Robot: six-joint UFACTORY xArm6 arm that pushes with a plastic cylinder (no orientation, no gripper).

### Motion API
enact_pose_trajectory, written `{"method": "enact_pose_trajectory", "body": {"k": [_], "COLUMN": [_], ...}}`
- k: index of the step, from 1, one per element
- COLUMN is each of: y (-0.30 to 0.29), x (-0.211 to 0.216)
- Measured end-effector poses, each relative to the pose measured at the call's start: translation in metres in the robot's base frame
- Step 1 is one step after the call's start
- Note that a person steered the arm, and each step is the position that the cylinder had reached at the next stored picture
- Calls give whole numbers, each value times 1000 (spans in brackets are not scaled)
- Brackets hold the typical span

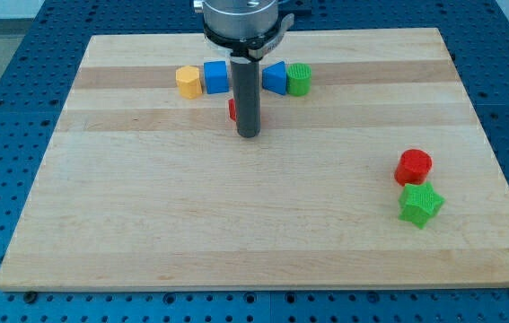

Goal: Push the red circle slightly left

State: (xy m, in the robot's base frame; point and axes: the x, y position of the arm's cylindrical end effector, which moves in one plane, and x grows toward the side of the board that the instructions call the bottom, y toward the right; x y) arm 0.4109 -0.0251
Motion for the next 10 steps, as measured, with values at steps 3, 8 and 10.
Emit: {"method": "enact_pose_trajectory", "body": {"k": [3,8,10], "y": [0,309,293], "x": [-9,53,79]}}
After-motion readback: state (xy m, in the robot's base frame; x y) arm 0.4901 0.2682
